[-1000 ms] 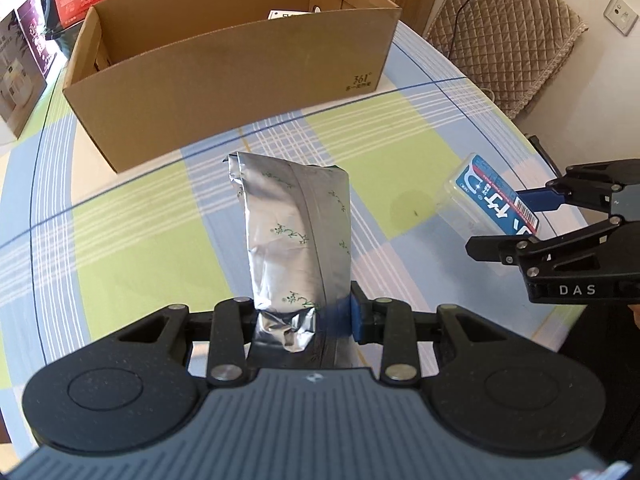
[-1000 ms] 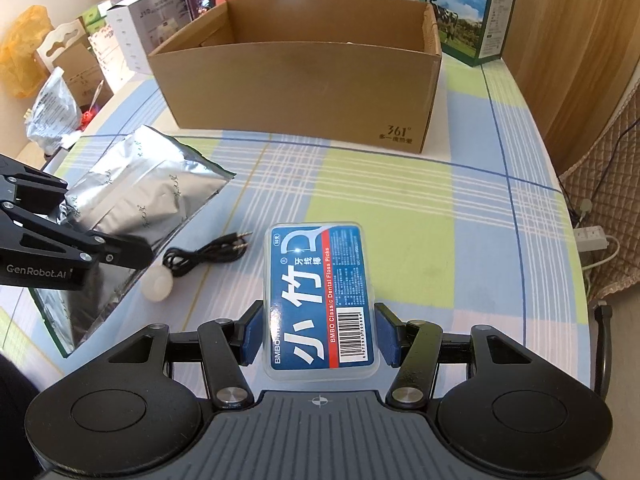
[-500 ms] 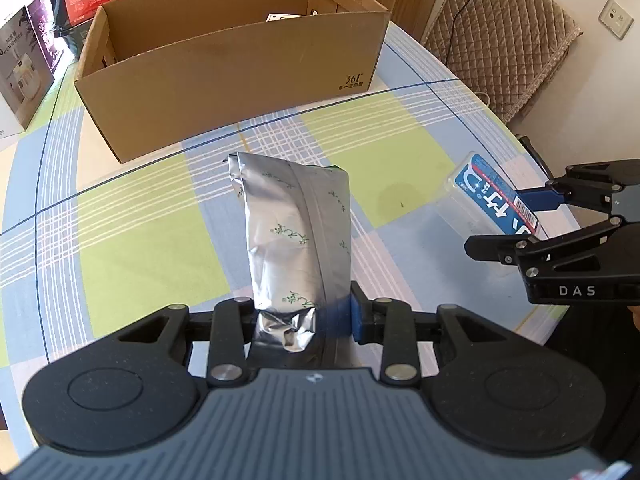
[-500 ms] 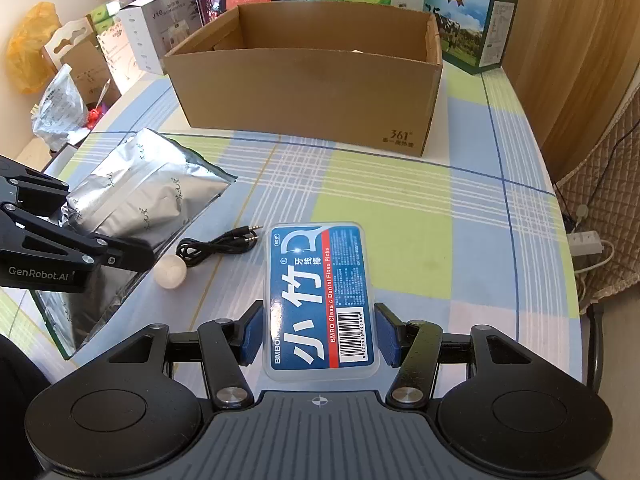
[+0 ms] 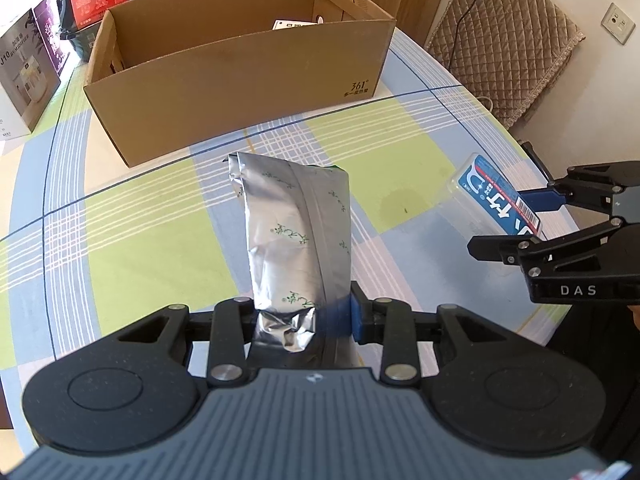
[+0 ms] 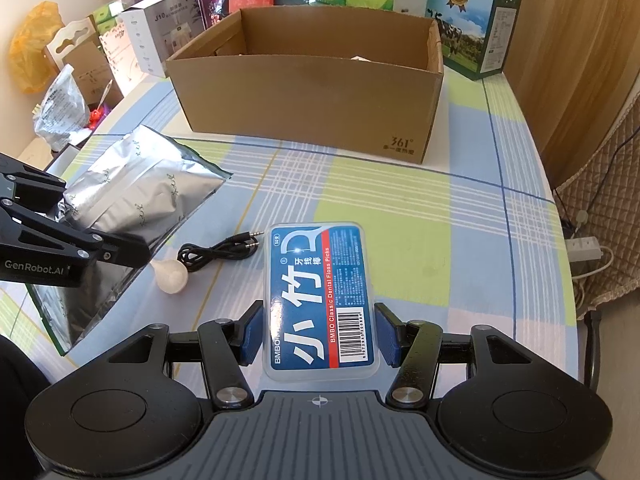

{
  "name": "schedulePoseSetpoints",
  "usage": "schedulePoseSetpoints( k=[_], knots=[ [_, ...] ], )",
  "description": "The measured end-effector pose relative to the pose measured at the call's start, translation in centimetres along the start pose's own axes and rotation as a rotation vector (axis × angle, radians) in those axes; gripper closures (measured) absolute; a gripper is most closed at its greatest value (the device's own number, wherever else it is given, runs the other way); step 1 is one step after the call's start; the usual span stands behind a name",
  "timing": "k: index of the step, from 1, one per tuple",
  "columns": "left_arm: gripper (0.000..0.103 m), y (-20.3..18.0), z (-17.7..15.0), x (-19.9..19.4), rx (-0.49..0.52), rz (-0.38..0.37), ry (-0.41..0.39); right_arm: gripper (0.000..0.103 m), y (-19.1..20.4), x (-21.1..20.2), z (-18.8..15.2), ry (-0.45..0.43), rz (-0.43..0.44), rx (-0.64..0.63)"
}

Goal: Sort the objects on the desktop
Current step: 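Lift the floss box and foil bag off the table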

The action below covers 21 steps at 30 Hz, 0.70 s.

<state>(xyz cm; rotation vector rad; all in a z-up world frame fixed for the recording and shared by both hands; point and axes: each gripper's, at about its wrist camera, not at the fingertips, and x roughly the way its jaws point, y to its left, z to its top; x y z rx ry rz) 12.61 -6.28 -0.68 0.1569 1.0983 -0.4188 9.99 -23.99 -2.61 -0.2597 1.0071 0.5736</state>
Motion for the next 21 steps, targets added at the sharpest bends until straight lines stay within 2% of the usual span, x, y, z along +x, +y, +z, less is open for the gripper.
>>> schedulePoseSetpoints(
  k=[21],
  knots=[
    [0.074, 1.2, 1.8, -0.8, 0.006, 0.009, -0.002, 0.049, -1.0, -0.4, 1.9, -0.011, -0.015, -0.011]
  ],
)
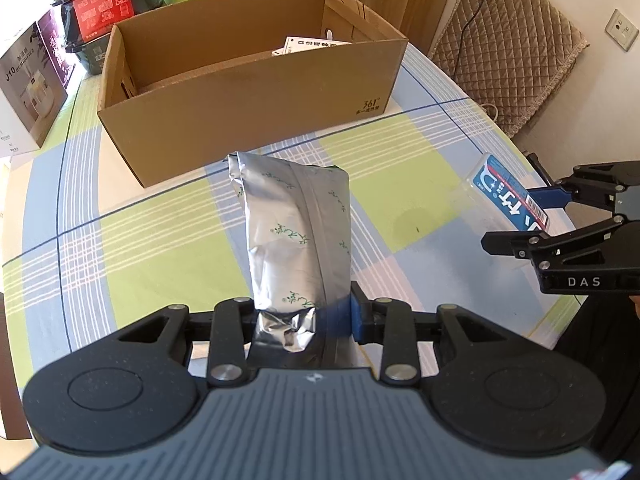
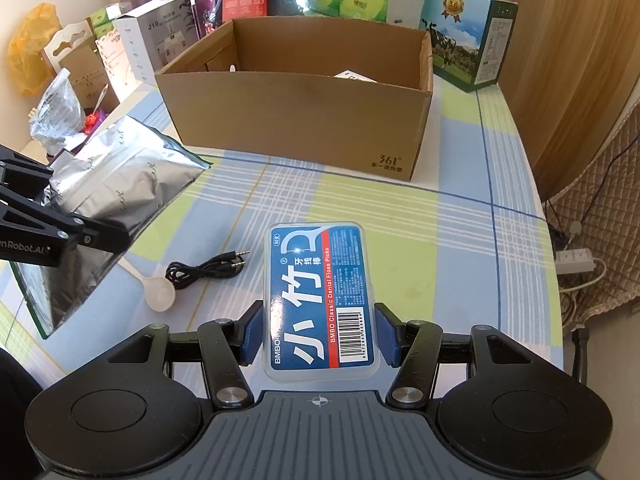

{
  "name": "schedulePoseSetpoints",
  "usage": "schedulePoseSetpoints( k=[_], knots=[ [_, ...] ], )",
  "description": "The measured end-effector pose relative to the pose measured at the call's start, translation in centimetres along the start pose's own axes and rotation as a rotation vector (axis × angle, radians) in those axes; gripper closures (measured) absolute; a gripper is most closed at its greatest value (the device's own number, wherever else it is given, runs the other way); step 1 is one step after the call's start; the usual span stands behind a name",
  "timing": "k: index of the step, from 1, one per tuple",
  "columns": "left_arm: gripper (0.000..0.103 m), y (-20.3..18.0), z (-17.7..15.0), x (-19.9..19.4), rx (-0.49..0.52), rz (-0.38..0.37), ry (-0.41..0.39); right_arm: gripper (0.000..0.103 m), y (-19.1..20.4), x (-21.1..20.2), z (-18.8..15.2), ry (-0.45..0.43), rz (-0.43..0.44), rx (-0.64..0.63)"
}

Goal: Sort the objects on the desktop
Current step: 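Lift the floss box and foil bag off the table, then carry the floss box and foil bag over the cardboard box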

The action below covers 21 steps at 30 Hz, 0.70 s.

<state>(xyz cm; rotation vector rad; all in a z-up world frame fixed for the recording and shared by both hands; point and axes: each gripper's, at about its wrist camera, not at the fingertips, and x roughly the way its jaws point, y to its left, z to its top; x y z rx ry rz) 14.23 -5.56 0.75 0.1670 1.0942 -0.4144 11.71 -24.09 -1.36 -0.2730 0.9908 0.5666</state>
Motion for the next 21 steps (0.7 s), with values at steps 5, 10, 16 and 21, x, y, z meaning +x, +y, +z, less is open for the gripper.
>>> schedulePoseSetpoints(
  k=[5, 10, 16, 21],
  knots=[
    [0.074, 0.9, 0.9, -0.3, -0.003, 0.001, 0.001, 0.049, -0.3, 0.0, 0.9, -0.004, -0.005, -0.010],
    [0.074, 1.9, 1.9, -0.7, -0.014, 0.008, -0.002, 0.049, -0.6, -0.2, 2.3, -0.015, -0.009, -0.023],
    [0.074, 2.9, 3.7, -1.5, -0.017, 0.019, -0.018, 0.049, -0.5, -0.3, 4.5, -0.031, -0.019, -0.055],
    [0.074, 3.7, 5.8, -2.0, -0.013, 0.037, -0.031, 0.049, -0.4, -0.4, 6.6, -0.048, -0.022, -0.072]
  ],
)
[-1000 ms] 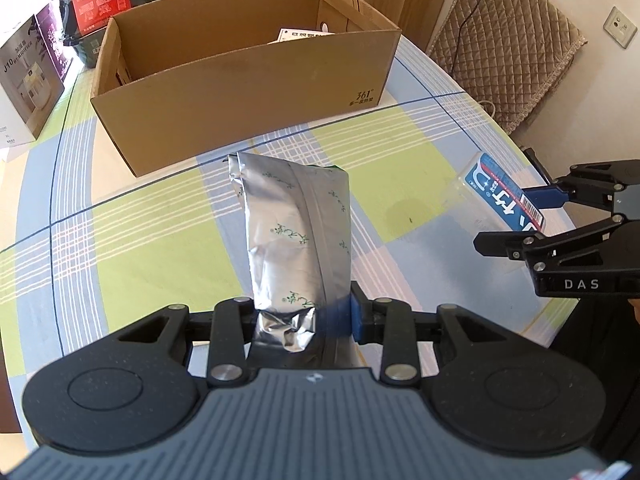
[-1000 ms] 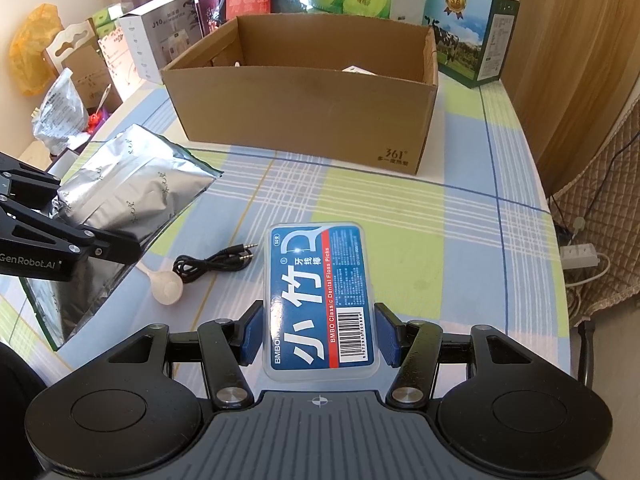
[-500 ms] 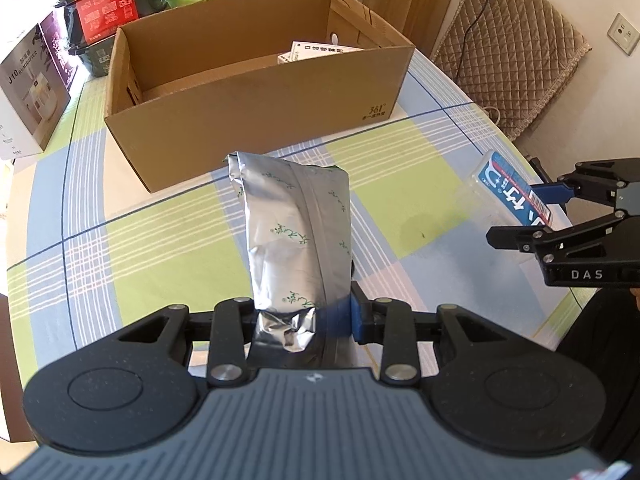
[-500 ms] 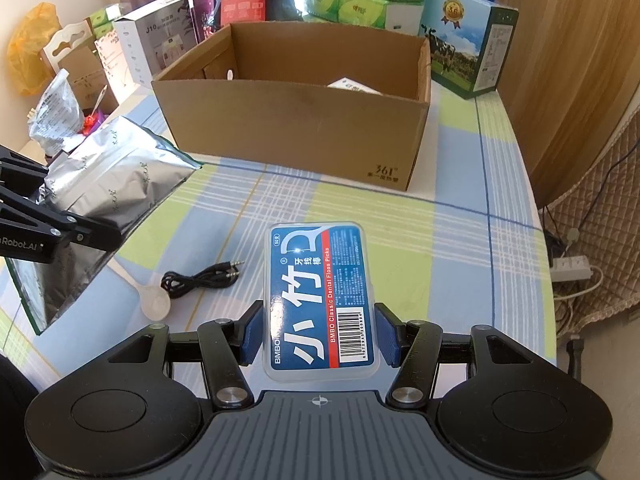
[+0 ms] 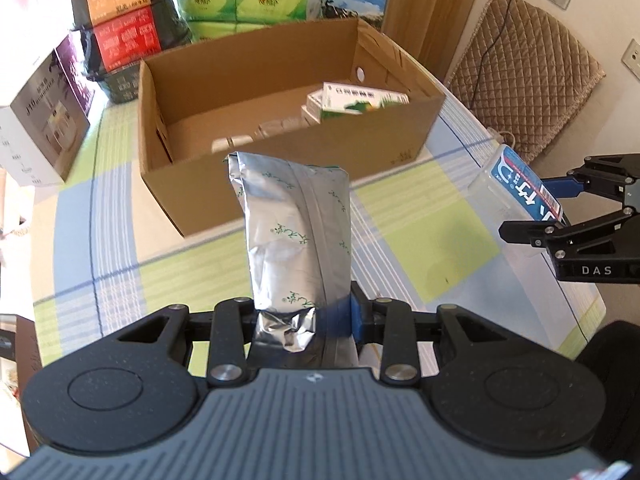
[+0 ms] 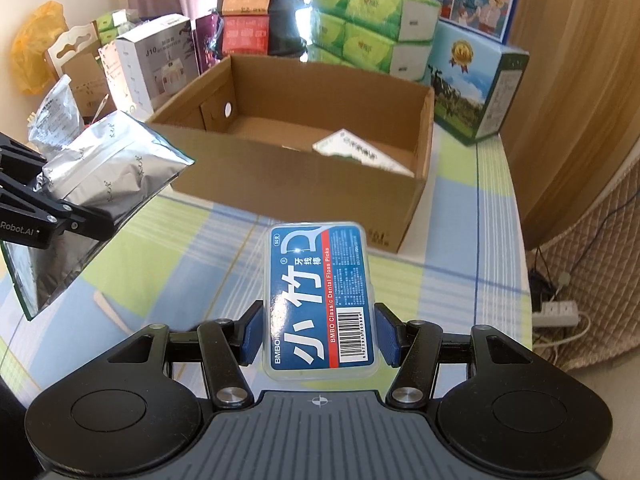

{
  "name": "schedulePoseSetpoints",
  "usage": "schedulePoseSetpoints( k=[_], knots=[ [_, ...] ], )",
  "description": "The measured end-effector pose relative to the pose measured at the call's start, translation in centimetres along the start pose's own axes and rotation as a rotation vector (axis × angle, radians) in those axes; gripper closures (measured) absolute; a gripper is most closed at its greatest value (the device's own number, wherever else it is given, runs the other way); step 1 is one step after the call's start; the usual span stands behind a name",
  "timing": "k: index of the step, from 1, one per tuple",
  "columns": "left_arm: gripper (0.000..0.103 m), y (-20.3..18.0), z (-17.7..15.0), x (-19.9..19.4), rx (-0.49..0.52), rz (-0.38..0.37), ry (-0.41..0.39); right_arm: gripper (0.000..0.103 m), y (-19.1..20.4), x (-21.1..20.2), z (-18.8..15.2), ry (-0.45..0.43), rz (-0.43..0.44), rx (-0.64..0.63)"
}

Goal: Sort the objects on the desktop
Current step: 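Carry the floss box and foil bag over the cardboard box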

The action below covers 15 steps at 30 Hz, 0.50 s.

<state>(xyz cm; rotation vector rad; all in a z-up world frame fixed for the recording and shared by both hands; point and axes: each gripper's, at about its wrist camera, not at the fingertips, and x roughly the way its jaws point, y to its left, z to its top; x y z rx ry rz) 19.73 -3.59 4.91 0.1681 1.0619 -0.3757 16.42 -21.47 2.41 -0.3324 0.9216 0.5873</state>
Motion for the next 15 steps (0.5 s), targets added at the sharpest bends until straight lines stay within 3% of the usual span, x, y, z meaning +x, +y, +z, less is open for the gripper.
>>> schedulePoseSetpoints(
  k=[15],
  knots=[
    [0.074, 0.9, 3.1, 0.8, 0.026, 0.005, -0.003, 0.049, 0.1, 0.9, 4.7, -0.022, 0.020, -0.036]
  ],
)
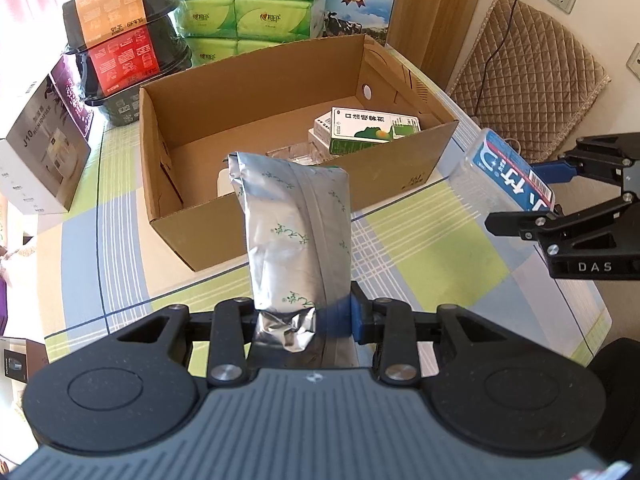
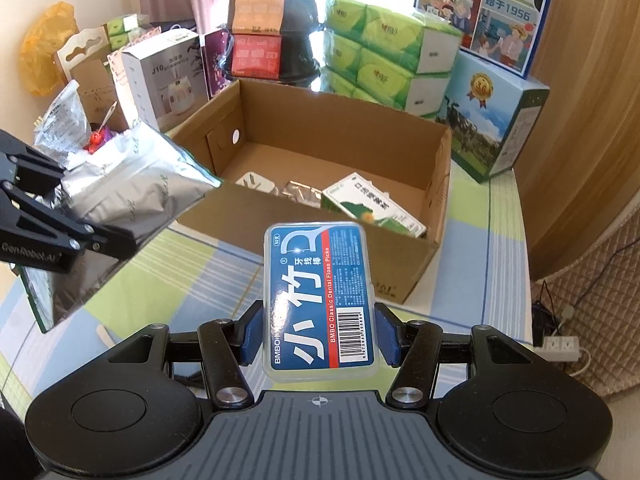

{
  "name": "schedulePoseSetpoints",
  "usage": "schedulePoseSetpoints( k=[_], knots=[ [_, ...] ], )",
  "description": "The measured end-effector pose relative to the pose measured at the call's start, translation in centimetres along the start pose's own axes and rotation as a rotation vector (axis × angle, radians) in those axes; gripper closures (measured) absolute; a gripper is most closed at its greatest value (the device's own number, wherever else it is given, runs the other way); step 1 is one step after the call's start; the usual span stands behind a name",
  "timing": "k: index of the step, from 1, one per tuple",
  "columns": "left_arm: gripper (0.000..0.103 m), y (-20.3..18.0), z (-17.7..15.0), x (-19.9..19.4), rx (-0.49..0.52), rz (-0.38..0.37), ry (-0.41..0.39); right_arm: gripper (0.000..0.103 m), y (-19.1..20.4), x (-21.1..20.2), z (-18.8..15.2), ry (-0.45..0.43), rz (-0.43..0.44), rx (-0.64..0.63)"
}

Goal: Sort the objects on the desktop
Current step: 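Carry the floss box and foil bag over the cardboard box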

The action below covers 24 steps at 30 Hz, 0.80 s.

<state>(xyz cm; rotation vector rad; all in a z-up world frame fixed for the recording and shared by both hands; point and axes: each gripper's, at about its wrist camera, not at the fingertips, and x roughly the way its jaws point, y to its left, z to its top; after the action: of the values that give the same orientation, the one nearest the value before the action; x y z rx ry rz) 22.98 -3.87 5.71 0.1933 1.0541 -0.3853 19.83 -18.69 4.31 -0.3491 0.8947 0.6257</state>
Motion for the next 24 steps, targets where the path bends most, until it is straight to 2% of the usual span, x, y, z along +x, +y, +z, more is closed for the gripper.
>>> schedulePoseSetpoints(
  k=[8, 17, 24],
  knots=[
    [0.074, 1.5, 2.1, 0.3, -0.010, -0.008, -0.002, 0.049, -0.6, 0.5, 3.2, -0.013, 0.019, -0.009],
    [0.074, 5.0, 8.8, 0.5, -0.038, 0.030, -0.035, 0.049, -1.2, 3.2, 9.8, -0.027, 0.043, -0.007],
    [0.074, 7.4, 12.3, 3.5, -0.062, 0.051, -0.030, 0.049, -2.0, 7.1, 13.8, -0.013, 0.059, 0.033]
  ],
)
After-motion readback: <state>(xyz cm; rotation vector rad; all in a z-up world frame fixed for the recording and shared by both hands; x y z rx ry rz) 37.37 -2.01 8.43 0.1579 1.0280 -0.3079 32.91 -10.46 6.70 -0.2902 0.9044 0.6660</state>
